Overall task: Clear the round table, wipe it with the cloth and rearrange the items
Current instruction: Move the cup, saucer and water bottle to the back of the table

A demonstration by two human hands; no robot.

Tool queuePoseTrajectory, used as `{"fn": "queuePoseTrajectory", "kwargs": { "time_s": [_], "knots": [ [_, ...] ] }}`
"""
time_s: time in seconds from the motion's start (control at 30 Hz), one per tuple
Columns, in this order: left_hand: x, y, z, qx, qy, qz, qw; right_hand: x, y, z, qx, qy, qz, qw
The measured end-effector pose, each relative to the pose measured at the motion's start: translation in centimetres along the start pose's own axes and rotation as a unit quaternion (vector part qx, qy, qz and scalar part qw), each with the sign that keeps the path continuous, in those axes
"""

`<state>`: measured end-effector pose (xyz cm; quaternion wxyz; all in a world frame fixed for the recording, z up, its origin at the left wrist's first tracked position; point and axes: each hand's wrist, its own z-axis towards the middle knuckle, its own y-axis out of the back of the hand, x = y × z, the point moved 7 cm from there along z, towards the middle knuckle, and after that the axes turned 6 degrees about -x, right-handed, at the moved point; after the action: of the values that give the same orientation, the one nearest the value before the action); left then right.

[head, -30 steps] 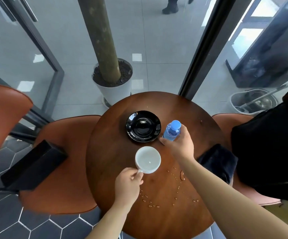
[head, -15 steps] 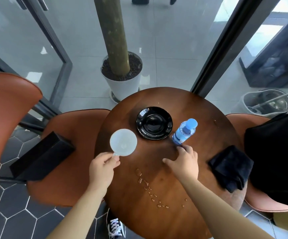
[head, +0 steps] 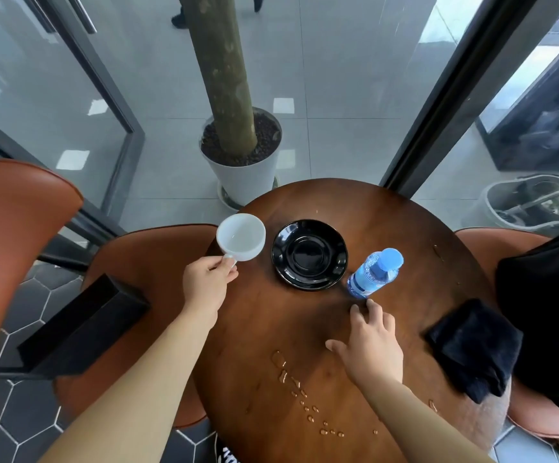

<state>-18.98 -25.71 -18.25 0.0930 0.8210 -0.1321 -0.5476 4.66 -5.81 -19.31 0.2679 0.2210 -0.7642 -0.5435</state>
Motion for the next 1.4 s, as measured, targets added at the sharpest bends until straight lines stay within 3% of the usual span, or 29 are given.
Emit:
{"fn": "queuePoseTrajectory", "kwargs": {
  "time_s": [0.47,0.8,0.9,0.97,1.03,1.1,1.3,1.4],
  "knots": [
    [-0.7,-4.0,2.3,0.027,0.009,-0.036,0.999,0.1,0.2,-0.3,-0.004,0.018,0.001,1.0],
    [-0.6,-4.1,2.5,0.032,-0.041,0.044,0.998,0.0,0.1,-0.3,0.005,0.018,-0.008,1.0],
    [0.2,-2.6,1.6,-0.005,-0.08,0.108,0.991,0.1,0.2,-0.3,0.004,0.013,-0.006,1.0],
    [0.9,-1.7,-0.2,-0.032,-0.17,0.223,0.959,0.0,0.2,-0.3,0.002,0.012,-0.01,1.0],
    [2.1,-2.2,-2.3,-0.026,-0.276,0.347,0.896,-0.1,0.2,-0.3,-0.001,0.015,-0.009,1.0],
    [3.9,-3.3,-3.3,-0.005,-0.327,0.441,0.836,0.0,0.2,-0.4,-0.007,0.021,-0.01,1.0],
    [5.6,-4.7,-3.6,-0.002,-0.326,0.529,0.783,-1.5,0.4,0.1,-0.008,0.044,0.038,0.998],
    [5.9,-4.7,-3.6,-0.008,-0.337,0.535,0.775,-4.0,3.0,2.1,-0.078,0.03,0.099,0.992]
  ]
}}
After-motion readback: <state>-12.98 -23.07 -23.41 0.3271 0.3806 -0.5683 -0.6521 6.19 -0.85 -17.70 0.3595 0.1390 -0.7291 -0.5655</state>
